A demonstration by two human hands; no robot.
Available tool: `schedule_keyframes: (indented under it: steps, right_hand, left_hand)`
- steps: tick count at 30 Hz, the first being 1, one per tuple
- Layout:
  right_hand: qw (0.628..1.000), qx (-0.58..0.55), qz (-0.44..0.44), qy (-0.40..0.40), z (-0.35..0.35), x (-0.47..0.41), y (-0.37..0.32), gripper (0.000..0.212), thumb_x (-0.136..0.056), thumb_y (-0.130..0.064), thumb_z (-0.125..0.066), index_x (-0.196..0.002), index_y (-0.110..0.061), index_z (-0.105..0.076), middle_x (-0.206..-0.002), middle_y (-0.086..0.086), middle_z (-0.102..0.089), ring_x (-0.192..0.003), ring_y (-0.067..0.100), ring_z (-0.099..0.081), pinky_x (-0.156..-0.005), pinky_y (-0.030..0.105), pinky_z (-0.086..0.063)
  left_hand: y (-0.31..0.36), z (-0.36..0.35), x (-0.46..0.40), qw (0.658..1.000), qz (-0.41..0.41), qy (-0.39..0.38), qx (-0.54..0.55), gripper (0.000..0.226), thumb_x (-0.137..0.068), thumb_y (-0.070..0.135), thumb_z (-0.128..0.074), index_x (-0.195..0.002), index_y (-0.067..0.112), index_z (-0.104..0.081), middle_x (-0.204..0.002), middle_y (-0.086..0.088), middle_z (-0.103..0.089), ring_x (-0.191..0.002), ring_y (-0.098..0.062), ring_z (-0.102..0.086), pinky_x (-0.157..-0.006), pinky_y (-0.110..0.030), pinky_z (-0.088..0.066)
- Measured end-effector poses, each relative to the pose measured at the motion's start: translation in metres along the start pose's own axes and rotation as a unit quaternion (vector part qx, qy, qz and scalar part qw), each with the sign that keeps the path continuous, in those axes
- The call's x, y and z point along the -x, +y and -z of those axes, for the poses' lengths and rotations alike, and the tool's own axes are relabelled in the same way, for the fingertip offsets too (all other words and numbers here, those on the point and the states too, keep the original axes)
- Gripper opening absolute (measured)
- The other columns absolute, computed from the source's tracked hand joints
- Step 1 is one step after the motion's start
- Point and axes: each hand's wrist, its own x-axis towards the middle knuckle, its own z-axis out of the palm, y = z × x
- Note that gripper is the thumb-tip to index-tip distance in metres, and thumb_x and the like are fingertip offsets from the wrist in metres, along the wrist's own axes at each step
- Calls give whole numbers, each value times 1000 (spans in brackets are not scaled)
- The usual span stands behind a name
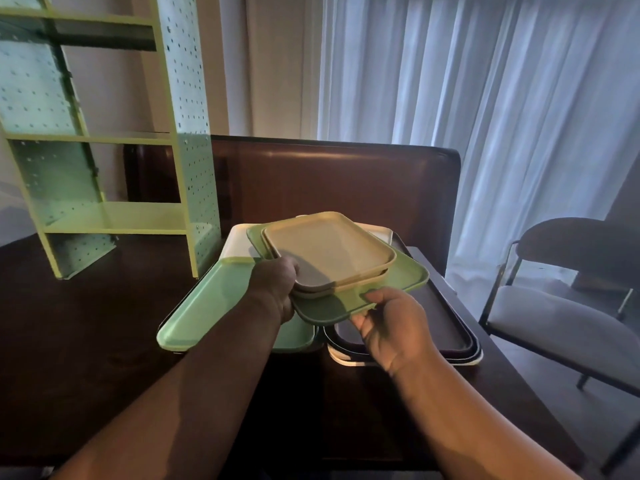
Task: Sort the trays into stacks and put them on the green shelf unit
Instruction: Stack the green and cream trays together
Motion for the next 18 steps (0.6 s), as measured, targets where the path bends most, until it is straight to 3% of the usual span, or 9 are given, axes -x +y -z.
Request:
schedule_keyframes:
  steps: [3, 7, 9, 10, 13, 15, 18]
  right_hand:
    - [999, 31, -13, -32, 13, 1, -16, 34, -95, -3, -47, -128, -5, -58, -110, 18, -71, -96, 38, -70, -83, 55, -58]
    - [997, 69, 14, -20, 20, 4, -36, 28, -94, -37, -63, -112, -15, -68, -107, 10, -76, -111, 36, -70, -93, 57, -55]
    - [996, 60, 62, 19, 21, 4, -44, 29, -91, -36, -69, -112, -16, -71, -110, 8, -77, -109, 32, -71, -97, 54, -54]
    - [995, 51, 82, 40, 22, 4, -48, 29, -89, -33, -72, -113, -16, -71, -110, 9, -77, -106, 31, -72, -95, 52, -55]
    - [990, 46, 109, 80, 28, 2, -61, 33, -84, -28, -78, -115, -20, -69, -107, 8, -78, -99, 30, -74, -90, 54, -58]
    - [986, 57, 117, 100, 35, -1, -67, 31, -84, -22, -79, -112, -20, -68, -106, 10, -78, -97, 32, -75, -86, 56, -58]
    - [982, 46, 134, 122, 48, -8, -71, 36, -85, -12, -73, -120, -18, -65, -106, 13, -77, -92, 30, -75, -77, 50, -61]
  left_hand:
    - [-1, -12, 2, 1000, -17, -2, -6, 13, -94, 1, -54, -84, 0, -64, -94, -21, -68, -82, -33, -67, -78, -45, -61]
    - [-8, -38, 11, 997, -60, -28, -41, 11, -94, 4, -57, -84, 2, -61, -90, -19, -66, -77, -30, -66, -69, -39, -57]
    - [-18, -53, 14, 994, -76, -38, -64, 21, -92, 8, -60, -104, -8, -66, -99, -20, -68, -83, -31, -69, -69, -33, -58]
    - [-23, -59, 15, 992, -81, -45, -80, 29, -93, 9, -60, -113, -12, -65, -100, -20, -67, -80, -28, -67, -62, -24, -56]
    - [-34, -77, 23, 989, -92, -64, -97, 26, -98, 6, -57, -111, -16, -65, -85, -14, -63, -63, -14, -56, -38, -9, -40]
    - [-40, -86, 25, 990, -81, -90, -77, 23, -98, 2, -57, -112, -14, -66, -76, -6, -63, -64, -14, -58, -42, -11, -46]
    - [-47, -97, 29, 987, -60, -129, -77, 13, -91, 14, -64, -99, 4, -66, -84, -8, -70, -78, -24, -70, -68, -35, -60]
